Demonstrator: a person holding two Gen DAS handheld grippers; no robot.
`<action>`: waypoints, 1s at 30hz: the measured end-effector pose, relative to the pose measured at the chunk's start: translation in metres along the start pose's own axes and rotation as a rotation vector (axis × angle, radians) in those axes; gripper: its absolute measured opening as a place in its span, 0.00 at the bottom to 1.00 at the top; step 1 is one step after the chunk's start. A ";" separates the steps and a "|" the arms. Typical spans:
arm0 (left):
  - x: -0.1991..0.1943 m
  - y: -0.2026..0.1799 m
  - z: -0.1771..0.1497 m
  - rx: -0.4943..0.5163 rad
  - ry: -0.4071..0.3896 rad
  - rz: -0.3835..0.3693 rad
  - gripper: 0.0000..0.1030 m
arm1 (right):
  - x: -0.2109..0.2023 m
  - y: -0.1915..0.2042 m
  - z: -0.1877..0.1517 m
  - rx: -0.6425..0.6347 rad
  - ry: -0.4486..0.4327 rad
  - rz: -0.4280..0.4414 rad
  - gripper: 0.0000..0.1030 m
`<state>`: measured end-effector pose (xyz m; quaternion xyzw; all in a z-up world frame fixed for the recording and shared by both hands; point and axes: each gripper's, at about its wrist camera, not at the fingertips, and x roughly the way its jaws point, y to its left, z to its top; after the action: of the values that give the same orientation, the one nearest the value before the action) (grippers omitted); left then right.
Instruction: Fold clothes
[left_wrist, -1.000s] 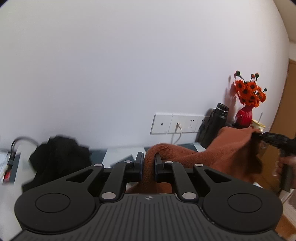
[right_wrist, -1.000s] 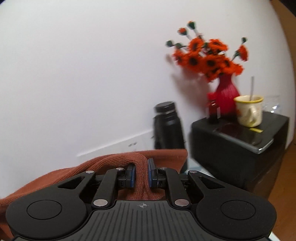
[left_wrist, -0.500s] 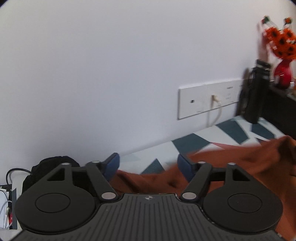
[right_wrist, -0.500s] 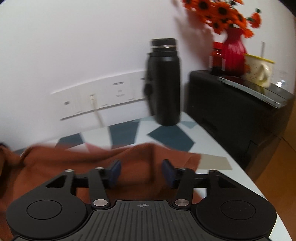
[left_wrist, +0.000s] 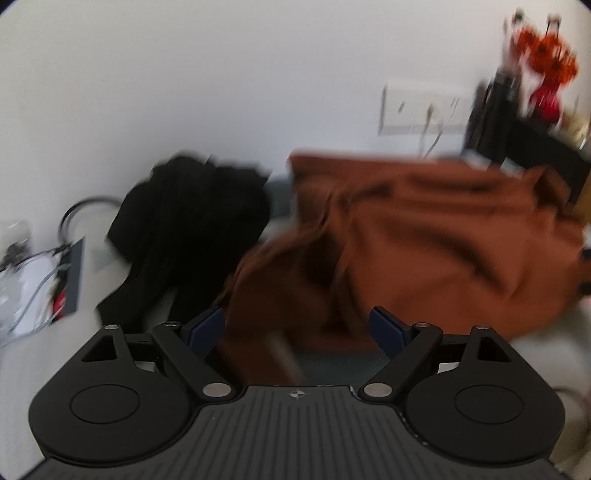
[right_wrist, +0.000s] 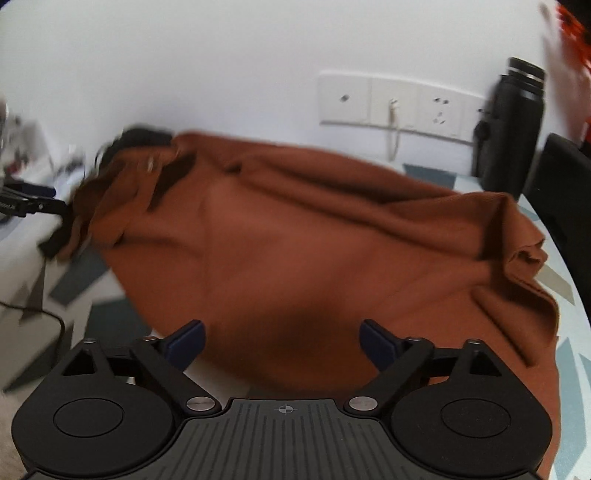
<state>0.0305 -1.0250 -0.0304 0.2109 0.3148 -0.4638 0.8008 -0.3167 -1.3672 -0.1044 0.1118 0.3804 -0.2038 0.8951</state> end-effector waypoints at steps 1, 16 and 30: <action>0.006 0.000 -0.006 0.014 0.017 0.018 0.85 | 0.003 0.003 -0.001 -0.012 0.012 -0.015 0.87; 0.061 0.016 -0.019 -0.044 0.090 0.089 0.24 | 0.029 0.005 -0.006 0.044 0.076 -0.070 0.46; -0.068 0.058 -0.029 -0.235 -0.118 0.113 0.05 | -0.009 -0.012 0.014 0.225 -0.038 -0.100 0.08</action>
<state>0.0468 -0.9376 -0.0009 0.1054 0.3067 -0.3895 0.8620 -0.3186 -1.3808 -0.0888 0.1884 0.3430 -0.2918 0.8728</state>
